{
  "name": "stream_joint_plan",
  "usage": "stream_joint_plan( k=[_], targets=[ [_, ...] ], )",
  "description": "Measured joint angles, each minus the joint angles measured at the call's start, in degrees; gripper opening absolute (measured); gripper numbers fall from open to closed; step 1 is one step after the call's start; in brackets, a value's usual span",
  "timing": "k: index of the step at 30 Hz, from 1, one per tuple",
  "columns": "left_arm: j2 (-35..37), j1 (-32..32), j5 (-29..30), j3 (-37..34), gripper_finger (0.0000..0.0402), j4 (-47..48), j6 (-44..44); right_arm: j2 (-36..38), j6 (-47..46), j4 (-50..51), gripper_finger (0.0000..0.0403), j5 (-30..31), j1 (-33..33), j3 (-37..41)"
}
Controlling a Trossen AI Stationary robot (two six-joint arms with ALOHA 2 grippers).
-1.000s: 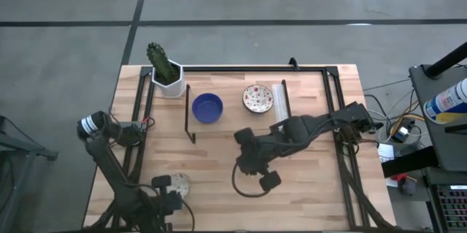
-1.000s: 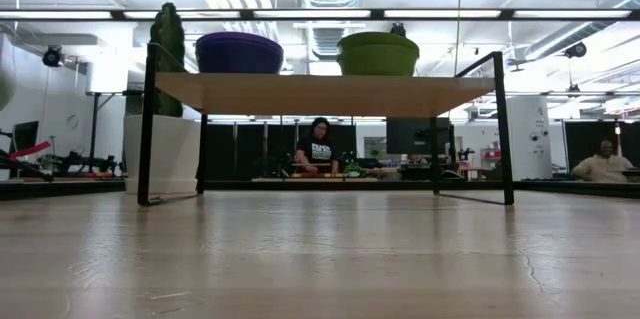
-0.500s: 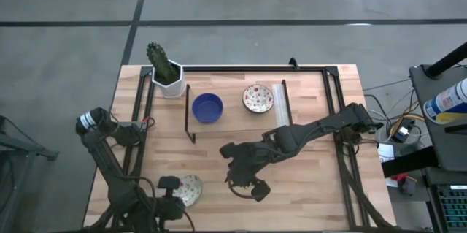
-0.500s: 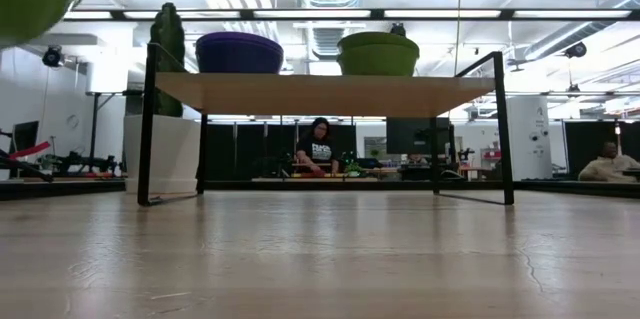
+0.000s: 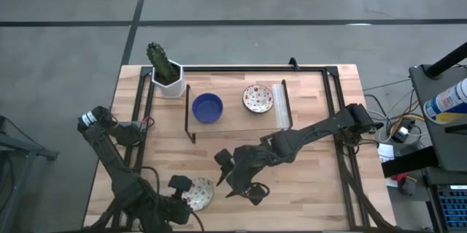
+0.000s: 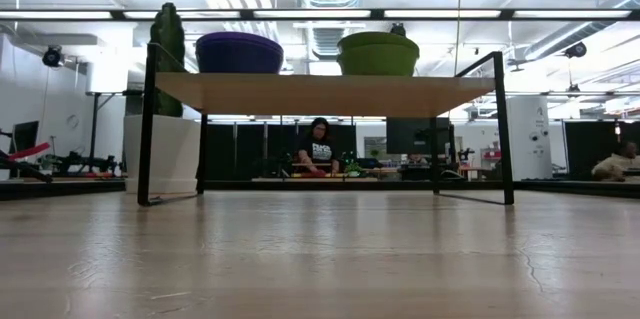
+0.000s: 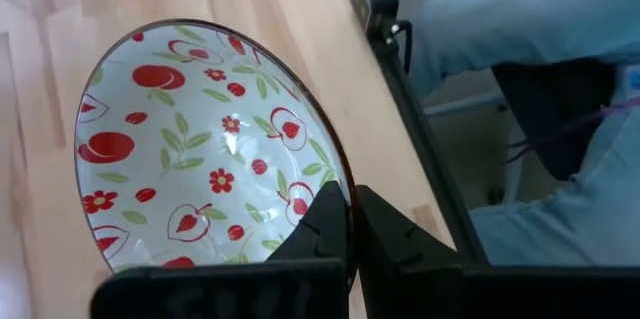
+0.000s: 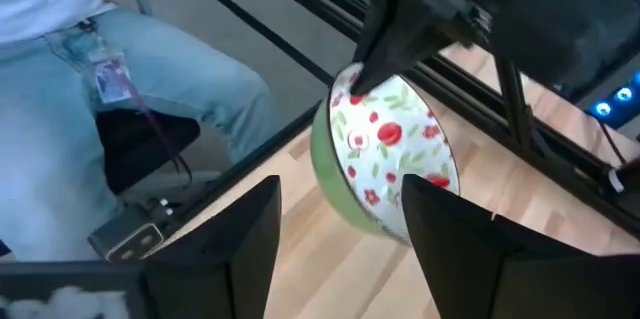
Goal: Pick & Place Mini bowls
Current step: Stack the white patterned bowl on the white patterned bowls on the shelf
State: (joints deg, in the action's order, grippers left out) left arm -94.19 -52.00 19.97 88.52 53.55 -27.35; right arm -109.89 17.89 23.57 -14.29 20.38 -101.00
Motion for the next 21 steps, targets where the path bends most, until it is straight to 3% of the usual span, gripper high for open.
stream_joint_plan(
  k=[9,21],
  targets=[
    [0.46,5.41,-8.47,2.1,0.0,-2.5,8.42,0.0,0.11,-0.41,0.0208,-4.17,0.09,0.32],
    [0.63,10.45,-13.4,7.17,0.0,-2.5,16.87,0.02,-0.13,-0.35,0.0208,-6.73,-0.01,0.31]
  ],
)
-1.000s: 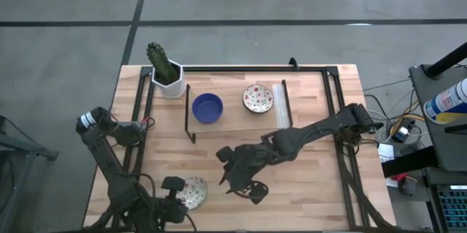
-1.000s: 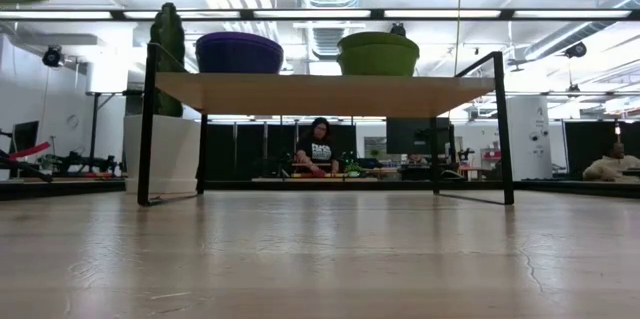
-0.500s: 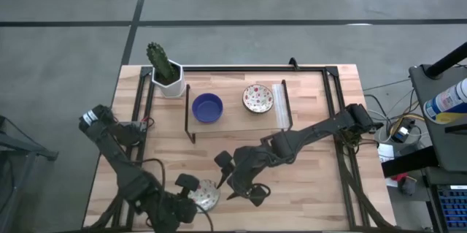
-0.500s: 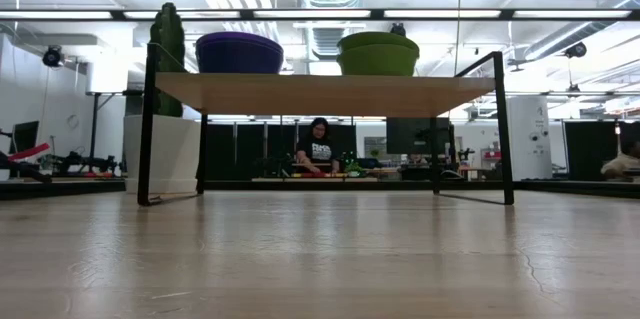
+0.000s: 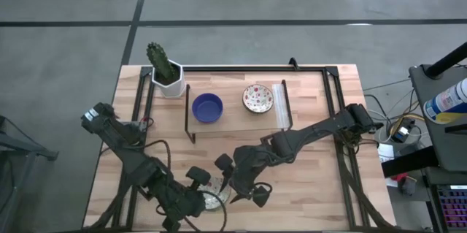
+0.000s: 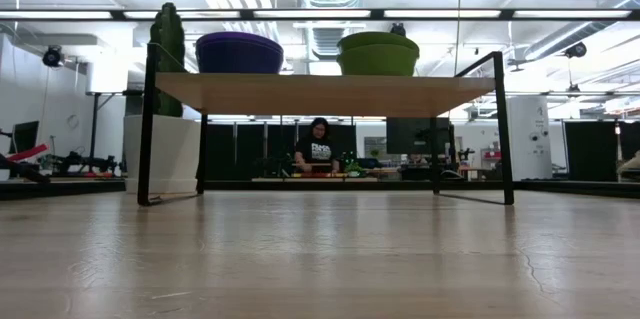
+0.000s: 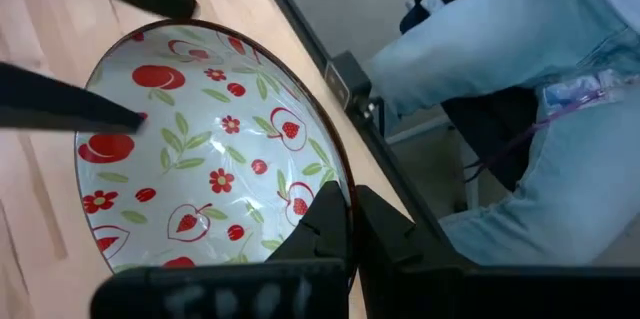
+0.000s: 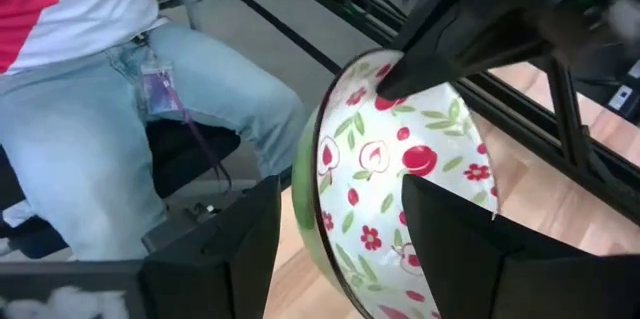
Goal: Pick & Place Mini bowls
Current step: Stack the white patterned bowl on the white patterned bowls on the shelf
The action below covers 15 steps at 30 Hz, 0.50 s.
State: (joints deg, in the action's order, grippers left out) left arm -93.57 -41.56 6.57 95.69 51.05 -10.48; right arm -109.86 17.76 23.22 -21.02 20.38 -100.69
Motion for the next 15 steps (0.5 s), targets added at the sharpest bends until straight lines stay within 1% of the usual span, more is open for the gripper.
stream_joint_plan(
  k=[4,8,11,15],
  targets=[
    [0.06,0.82,-0.01,1.51,0.0,1.48,1.06,0.0,-0.14,0.23,0.0204,-1.1,0.0,0.01],
    [0.09,1.49,0.02,1.71,0.0,2.07,1.4,0.0,-0.22,0.38,0.0185,-4.46,-0.02,0.01],
    [0.09,1.93,0.03,1.71,0.0,2.1,2.33,0.0,-0.22,0.38,0.0159,-4.82,-0.02,-0.01],
    [0.25,2.97,-0.11,1.7,0.0,2.07,3.47,0.0,0.27,0.53,0.0109,-4.79,-0.13,0.0]
  ],
)
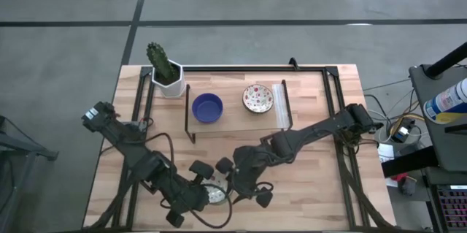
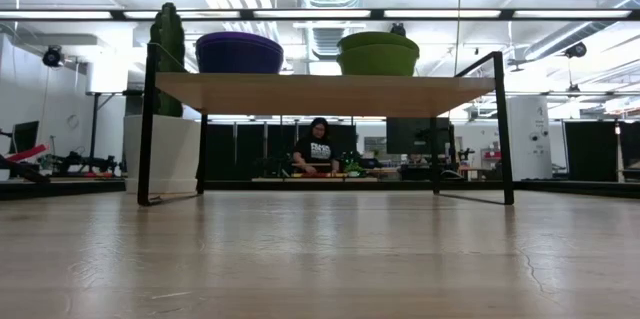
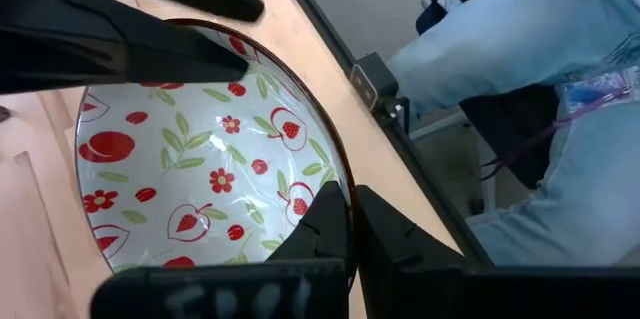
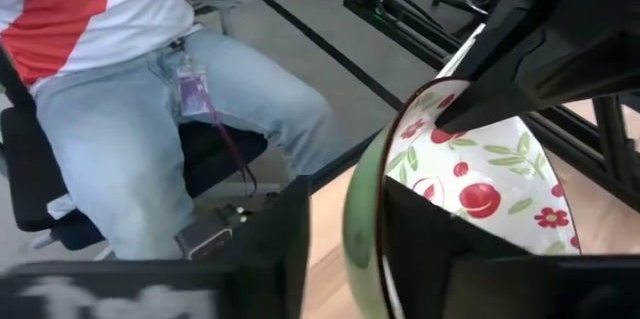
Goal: Pick & Place Mini bowls
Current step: Stack the white patterned bowl on the white patterned bowls on the shelf
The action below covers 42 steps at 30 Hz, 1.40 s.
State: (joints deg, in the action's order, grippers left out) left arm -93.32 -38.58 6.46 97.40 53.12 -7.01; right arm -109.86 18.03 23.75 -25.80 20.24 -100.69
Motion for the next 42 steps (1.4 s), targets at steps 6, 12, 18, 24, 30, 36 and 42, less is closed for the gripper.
stream_joint_plan(
  k=[6,12,18,24,30,36,42],
  targets=[
    [0.75,1.35,0.01,0.57,0.0,-0.09,1.89,0.09,0.21,0.68,0.0025,-0.17,-0.58,-0.02],
    [0.79,1.91,0.48,1.85,0.0008,0.08,2.71,0.13,0.3,2.42,0.0016,0.04,-0.8,-0.04],
    [1.11,2.79,2.71,2.04,0.0055,-0.52,0.05,0.13,-0.01,3.41,0.0013,1.73,-0.87,0.01],
    [1.45,2.97,8.1,2.1,0.0099,-0.76,0.09,0.09,-0.17,6.19,0.0012,9.21,-1.1,-0.01],
    [3.87,1.79,13.58,2.71,0.0107,0.38,-3.15,0.66,-2.19,15.86,0.0011,25.12,-1.28,-1.76],
    [4.87,-1.89,19.58,-1.0,0.0108,-2.93,-1.96,1.55,-6.05,29.02,0.0011,41.59,-1.26,-6.65],
    [8.31,-3.7,20.58,-11.78,0.0108,-17.37,2.76,1.93,-10.21,39.09,0.0011,49.23,-1.5,-11.92]
  ],
)
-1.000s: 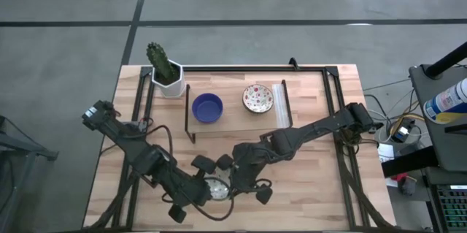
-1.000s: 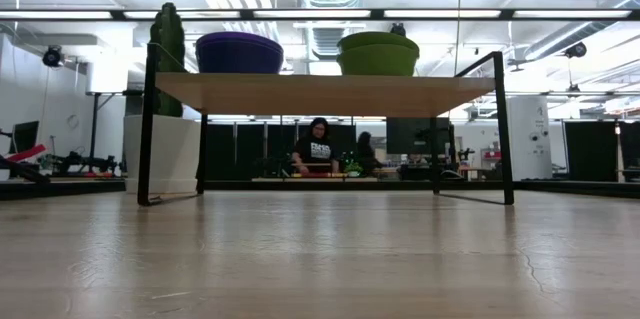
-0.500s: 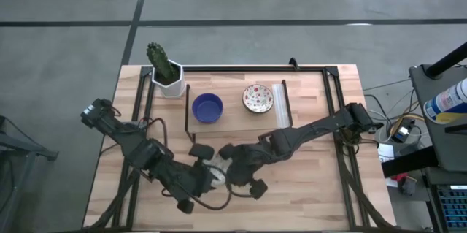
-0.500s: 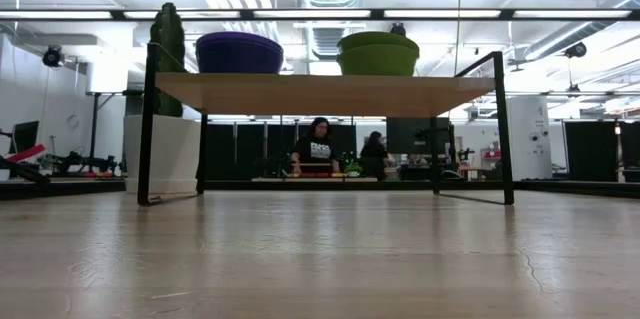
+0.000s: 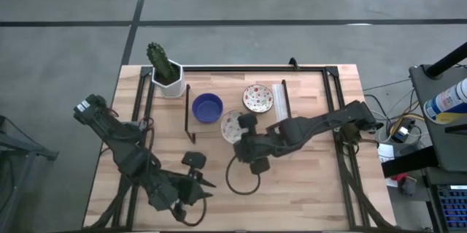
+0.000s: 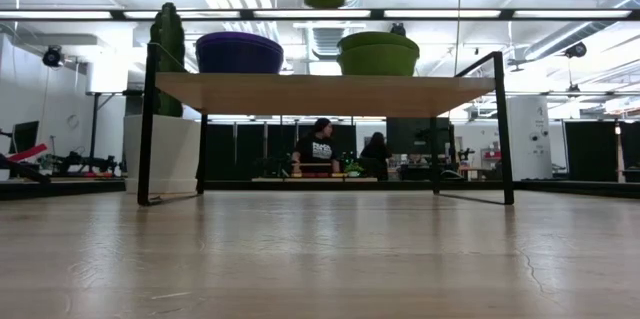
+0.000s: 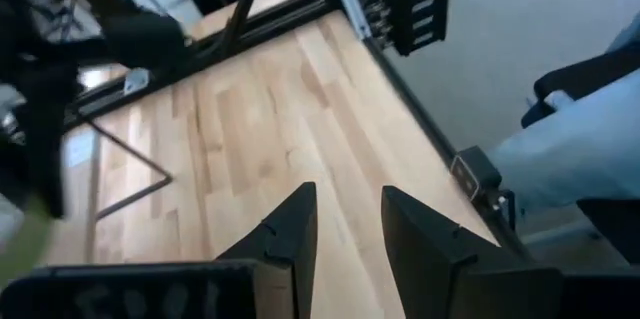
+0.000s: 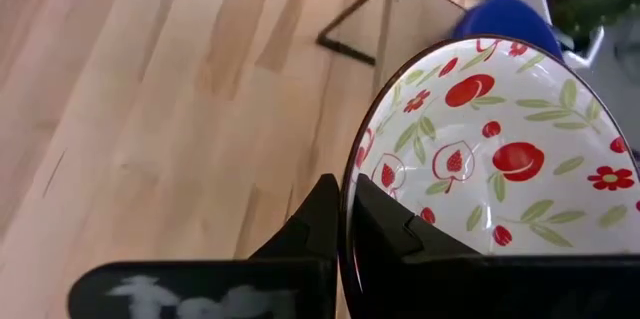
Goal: Pick & Place Mini bowls
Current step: Stack the white patterned bowl on the white patterned bowls on the shelf
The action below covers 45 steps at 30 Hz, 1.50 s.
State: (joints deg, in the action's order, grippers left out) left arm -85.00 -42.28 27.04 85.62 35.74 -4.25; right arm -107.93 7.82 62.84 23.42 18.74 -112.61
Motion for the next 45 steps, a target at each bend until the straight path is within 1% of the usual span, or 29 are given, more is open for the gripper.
stream_joint_plan(
  k=[6,10,13,17,22,27,30,35,40,45],
  targets=[
    [7.71,-0.32,-0.13,-17.18,0.0108,-20.2,1.65,1.52,-2.89,5.81,0.0011,0.78,-1.57,-2.15],
    [12.05,-0.57,-0.1,-27.44,0.0108,-32.25,1.18,3.93,-4.6,8.43,0.0011,3.54,-3.36,-2.33],
    [14.06,-0.7,-0.29,-33.31,0.0108,-39.02,0.08,6.1,-5.6,9.17,0.0011,4.02,-5.59,-1.85],
    [15.16,-0.7,-0.3,-38.4,0.0108,-45.63,-1.06,8.2,-7.12,9.67,0.0011,4.24,-9.39,-1.07],
    [15.16,-1.12,-0.49,-40.72,0.0108,-47.41,-2.39,9.04,-7.86,10.84,0.0011,3.21,-14.53,0.13],
    [15.16,-2.13,-0.39,-40.89,0.0108,-47.9,-3.37,8.99,-6.96,8.6,0.0012,-0.6,-17.94,3.56],
    [15.14,-2.87,-0.47,-40.89,0.0108,-47.95,-3.32,8.97,-6.82,8.14,0.0012,-1.51,-18.67,6.16],
    [15.14,-3.74,-0.41,-40.89,0.0108,-47.97,-3.36,10.47,-5.22,1.26,0.0011,-5.1,-19.37,11.55],
    [15.11,-3.94,-0.42,-40.89,0.0108,-47.97,-3.39,11.97,-4.74,-1.99,0.0011,-5.56,-19.86,15.45],
    [15.09,-3.95,-0.4,-40.89,0.0108,-48.21,-3.27,12.41,-6.03,-2.36,0.002,-5.35,-20.0,17.83]
  ],
)
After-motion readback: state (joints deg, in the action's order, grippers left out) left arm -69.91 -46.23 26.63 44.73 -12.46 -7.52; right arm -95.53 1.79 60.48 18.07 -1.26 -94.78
